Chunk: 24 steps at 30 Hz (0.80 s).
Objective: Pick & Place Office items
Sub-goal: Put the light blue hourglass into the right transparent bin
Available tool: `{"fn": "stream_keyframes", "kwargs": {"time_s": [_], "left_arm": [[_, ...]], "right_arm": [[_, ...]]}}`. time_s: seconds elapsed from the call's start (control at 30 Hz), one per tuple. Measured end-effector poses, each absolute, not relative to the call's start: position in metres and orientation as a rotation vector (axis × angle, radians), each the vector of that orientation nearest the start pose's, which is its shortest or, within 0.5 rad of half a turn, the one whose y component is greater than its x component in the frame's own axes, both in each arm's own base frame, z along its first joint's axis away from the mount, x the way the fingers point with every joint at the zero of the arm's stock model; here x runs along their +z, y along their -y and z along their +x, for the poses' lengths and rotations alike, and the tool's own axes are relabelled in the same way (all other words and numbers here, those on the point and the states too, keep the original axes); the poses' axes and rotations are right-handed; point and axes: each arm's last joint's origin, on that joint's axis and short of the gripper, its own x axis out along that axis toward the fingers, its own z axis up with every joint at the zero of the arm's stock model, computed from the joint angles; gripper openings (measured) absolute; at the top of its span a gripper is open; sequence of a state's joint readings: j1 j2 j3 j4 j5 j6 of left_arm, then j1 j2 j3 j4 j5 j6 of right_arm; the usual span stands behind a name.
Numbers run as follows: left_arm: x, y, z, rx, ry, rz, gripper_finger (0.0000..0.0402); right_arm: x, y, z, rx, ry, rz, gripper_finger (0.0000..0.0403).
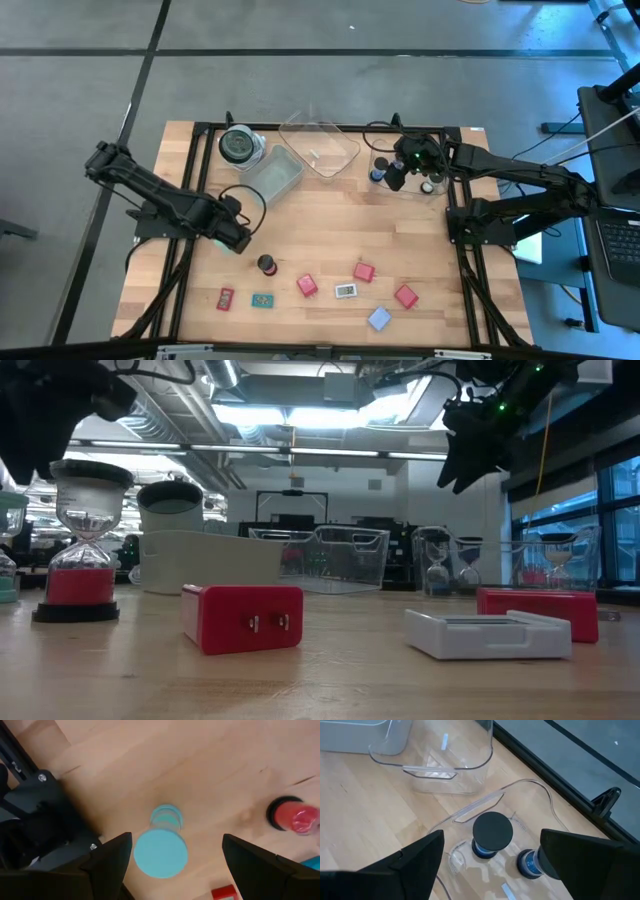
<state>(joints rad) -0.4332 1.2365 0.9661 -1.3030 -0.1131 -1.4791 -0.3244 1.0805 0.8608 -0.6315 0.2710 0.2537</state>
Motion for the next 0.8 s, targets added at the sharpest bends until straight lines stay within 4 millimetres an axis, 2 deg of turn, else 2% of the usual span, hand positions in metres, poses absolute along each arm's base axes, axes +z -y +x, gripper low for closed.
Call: {"fn": "stream_keyframes", "kwargs": {"time_s": [0.27,0.67,0.8], "left_arm": [[0.239,0.083,0.173,0.861,-1.373,-0.661,0.0308],[0.236,0.083,0.172,0.889,-1.411,-0.632,0.0308],[0.223,0.082,0.169,0.893,-1.442,-0.638,0.0308]], "right_arm": [[0.270,0.075,0.198,-0.662,-0.789,0.243,0.0334],[0.270,0.075,0.198,-0.661,-0.789,0.242,0.0334],[0.270,0.075,0.198,-0.660,-0.790,0.240,0.0334]]}}
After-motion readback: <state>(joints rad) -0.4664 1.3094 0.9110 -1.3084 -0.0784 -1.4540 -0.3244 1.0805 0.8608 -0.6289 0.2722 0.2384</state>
